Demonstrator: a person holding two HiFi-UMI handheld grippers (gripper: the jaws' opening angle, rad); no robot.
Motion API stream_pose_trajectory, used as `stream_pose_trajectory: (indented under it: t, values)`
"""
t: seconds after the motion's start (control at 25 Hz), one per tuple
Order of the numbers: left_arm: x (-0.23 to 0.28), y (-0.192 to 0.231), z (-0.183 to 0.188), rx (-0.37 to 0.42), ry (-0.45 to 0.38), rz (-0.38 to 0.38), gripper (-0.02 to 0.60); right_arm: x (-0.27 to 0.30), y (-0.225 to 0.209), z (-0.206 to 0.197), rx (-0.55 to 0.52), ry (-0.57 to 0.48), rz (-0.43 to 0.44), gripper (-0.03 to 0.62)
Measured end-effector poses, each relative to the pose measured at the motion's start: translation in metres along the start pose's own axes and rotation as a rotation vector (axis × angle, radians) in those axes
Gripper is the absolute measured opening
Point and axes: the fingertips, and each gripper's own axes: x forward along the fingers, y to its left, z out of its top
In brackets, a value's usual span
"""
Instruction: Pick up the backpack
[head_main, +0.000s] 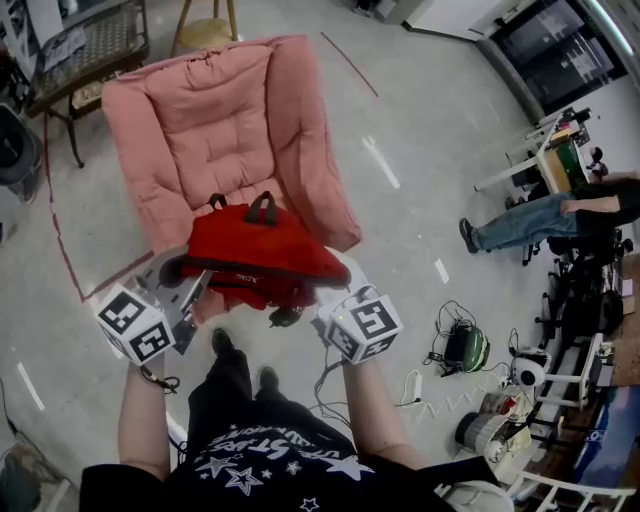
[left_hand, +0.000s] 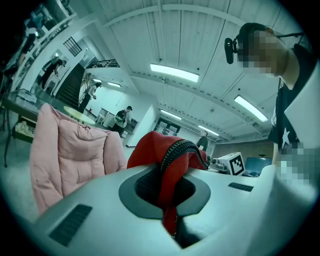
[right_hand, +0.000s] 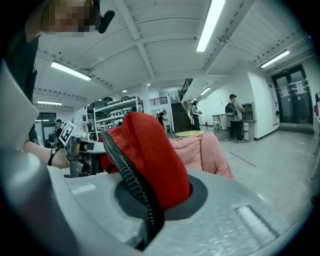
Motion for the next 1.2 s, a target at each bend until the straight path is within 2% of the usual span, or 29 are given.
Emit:
stream_pose_trajectory:
  t: [0.24,0.56,0.76,0.96,1.2]
  values:
    - [-0.014,-0.062,0.003,0.009,-0.039,0.085,0.009,-0.058,0.011,0.016,-0.053,-0.046,0.042,0.008]
    - [-0.03,-0.17,-0.052,0.041,-0.06,0.15,0.009,-0.17,0.018,-0.017,-0.055,-0.07,0.073,0.008]
    - [-0.057,-0.226,-0.081,0.065,-0.076,0.196,0.009,-0.225,0.04,-0.038,-0.077,-0.057,0.123,0.008]
    - [-0.071,-0.261,-0.108,0.078,-0.037,0.208,0.009,-0.256,0.049,-0.062,-0.026,-0.042,0.143,0.008]
    - [-0.087,-0.278,-0.106,0.089,-0.018,0.193,0.009,-0.271,0.064,-0.06,-0.012,-0.047,0.14,0.008]
